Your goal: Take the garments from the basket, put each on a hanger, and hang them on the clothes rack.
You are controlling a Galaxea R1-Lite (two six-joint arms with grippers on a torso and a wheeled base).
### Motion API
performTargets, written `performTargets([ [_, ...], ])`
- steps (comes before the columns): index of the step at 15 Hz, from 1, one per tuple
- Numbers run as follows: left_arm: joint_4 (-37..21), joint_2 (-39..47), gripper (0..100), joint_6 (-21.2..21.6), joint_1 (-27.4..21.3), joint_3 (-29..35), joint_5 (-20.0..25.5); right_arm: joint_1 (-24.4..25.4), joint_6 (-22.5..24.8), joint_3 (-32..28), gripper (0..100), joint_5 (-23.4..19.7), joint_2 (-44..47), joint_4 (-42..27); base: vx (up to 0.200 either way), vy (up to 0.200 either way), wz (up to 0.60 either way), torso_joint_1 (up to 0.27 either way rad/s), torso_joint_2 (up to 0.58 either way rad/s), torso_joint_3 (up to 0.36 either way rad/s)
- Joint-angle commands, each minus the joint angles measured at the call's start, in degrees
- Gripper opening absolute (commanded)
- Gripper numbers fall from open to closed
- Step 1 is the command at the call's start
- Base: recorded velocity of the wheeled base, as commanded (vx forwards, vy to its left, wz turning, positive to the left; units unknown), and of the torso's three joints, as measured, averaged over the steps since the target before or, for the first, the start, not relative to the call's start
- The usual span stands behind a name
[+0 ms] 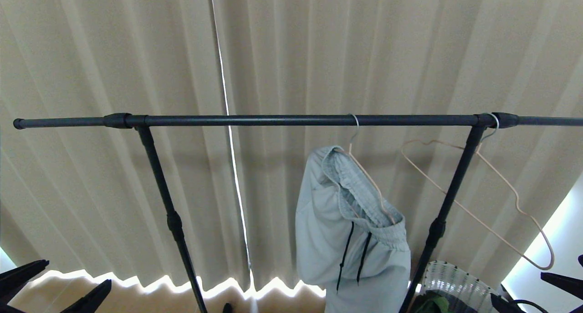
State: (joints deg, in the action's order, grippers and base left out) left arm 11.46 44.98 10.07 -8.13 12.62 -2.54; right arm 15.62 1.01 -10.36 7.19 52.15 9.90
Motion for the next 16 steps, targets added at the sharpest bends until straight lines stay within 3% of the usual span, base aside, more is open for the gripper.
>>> performTargets([
  [1,0.1,1.0,100,0.0,-1.1,0.0,0.0,-0.2,0.4,0.3,100,0.0,1.5,-0.1,0.000,0.000,0.00,0.000,0.00,0.000],
  [6,0.1,0.7,100,0.3,-0.9,0.0,-0.1,-0.4,4.9,1.3,100,0.2,1.3,-0.1,0.000,0.000,0.00,0.000,0.00,0.000],
  [16,0.1,-1.5,100,0.3,-0.7,0.0,-0.3,-0.6,6.0,1.3,100,0.2,1.3,0.0,0.000,0.000,0.00,-0.019,0.04,0.025],
])
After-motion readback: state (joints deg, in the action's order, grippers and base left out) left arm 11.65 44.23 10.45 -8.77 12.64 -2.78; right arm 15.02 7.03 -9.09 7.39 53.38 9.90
